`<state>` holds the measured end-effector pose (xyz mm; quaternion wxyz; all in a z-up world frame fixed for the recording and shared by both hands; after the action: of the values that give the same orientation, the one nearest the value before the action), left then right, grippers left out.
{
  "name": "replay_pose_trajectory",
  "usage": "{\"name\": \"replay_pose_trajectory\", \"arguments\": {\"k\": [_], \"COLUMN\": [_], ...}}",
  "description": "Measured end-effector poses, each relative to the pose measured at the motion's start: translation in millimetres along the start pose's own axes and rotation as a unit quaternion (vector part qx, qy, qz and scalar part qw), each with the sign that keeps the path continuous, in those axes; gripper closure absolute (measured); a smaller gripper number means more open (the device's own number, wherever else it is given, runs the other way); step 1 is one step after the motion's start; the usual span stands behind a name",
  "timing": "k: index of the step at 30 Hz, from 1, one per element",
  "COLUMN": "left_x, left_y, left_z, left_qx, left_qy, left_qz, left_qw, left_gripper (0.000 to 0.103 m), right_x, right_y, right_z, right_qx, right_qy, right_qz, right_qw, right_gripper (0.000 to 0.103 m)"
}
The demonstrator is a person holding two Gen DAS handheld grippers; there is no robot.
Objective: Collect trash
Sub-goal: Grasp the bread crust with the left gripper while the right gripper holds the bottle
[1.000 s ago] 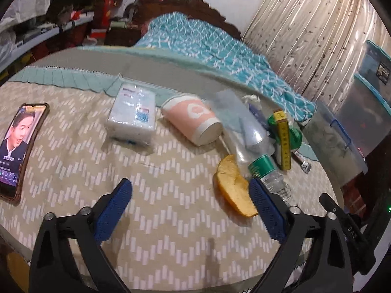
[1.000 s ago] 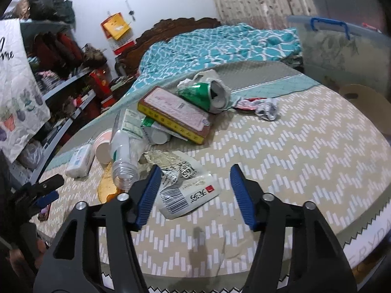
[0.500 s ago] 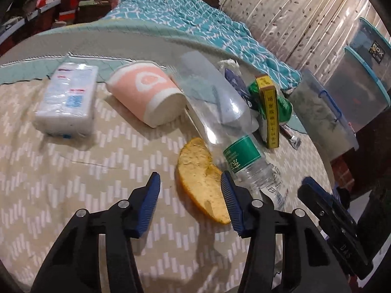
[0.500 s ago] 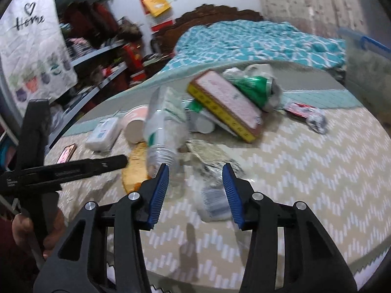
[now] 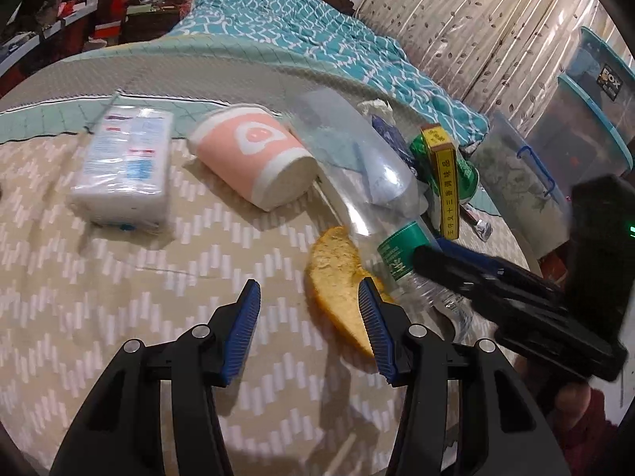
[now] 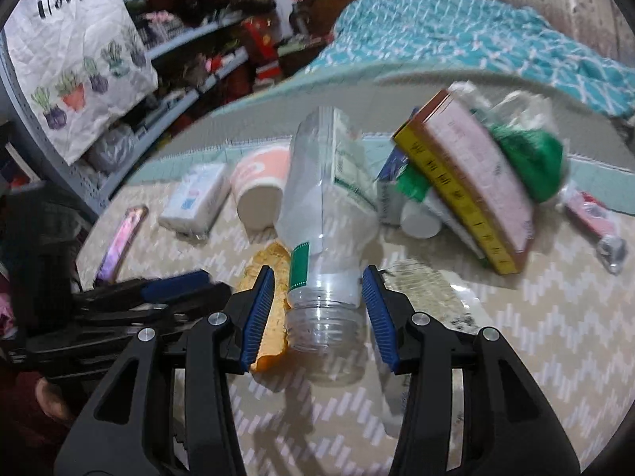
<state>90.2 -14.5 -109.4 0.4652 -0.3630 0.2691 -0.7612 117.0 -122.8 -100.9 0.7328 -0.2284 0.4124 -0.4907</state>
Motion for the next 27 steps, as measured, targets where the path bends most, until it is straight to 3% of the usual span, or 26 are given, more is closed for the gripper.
{"name": "replay_pose_trajectory", "arguments": {"k": [5, 13, 17, 18, 20, 21, 27], "left_x": [-8.0, 7.8, 17.7, 20.9, 25.3, 25.8, 25.7], "left_y": [-3.8, 13.4, 25.5, 27.1, 33.1, 36.6, 22.1], "left_z": [-4.4, -1.8, -1.7, -1.2, -3.0, -4.7, 4.3], "left_qx": [-0.005, -0.027, -0.033, -0.034, -0.043, -0.049, -0.017], "left_qy": [-0.010, -0.010, 0.005, 0.009, 0.012, 0.014, 0.019], "left_qz": [-0.010, -0.051, -0.045, -0.047, -0.048, -0.045, -0.038], "left_qw": [0.9999, 0.9983, 0.9984, 0.9983, 0.9978, 0.9977, 0.9990], "left_gripper": [0.055, 0.055, 0.055, 0.057, 0.088, 0.096, 0.099], "right_x": [0.8, 3.2, 6.7, 7.7, 10.6, 13.1, 16.5], "right_y": [25.4, -15.5, -33.2, -34.5, -35.9, -36.5, -57.5], "right_z": [-10.0, 8.4, 4.6, 1.3, -7.5, -11.6, -4.0], "right_qx": [-0.045, 0.011, 0.029, 0.029, 0.022, 0.019, 0.049], "right_qy": [0.050, 0.074, 0.067, 0.067, 0.075, 0.080, 0.097], "right_qz": [0.044, 0.076, 0.072, 0.070, 0.075, 0.078, 0.106], "right_qw": [0.997, 0.994, 0.995, 0.995, 0.994, 0.994, 0.988], "right_gripper": [0.059, 0.060, 0.060, 0.060, 0.060, 0.060, 0.060]}}
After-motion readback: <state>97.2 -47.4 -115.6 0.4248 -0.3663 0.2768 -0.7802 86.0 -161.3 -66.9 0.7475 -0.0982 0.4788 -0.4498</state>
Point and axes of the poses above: each gripper's, at about its wrist camera, not at the fingertips, and y roughly the way its jaws point, x to its right, z to its top, the point moved 10 cm from there along y, roughly the way its jaws point, and after that the axes turned 6 degrees about y, right-handed, at the moved point
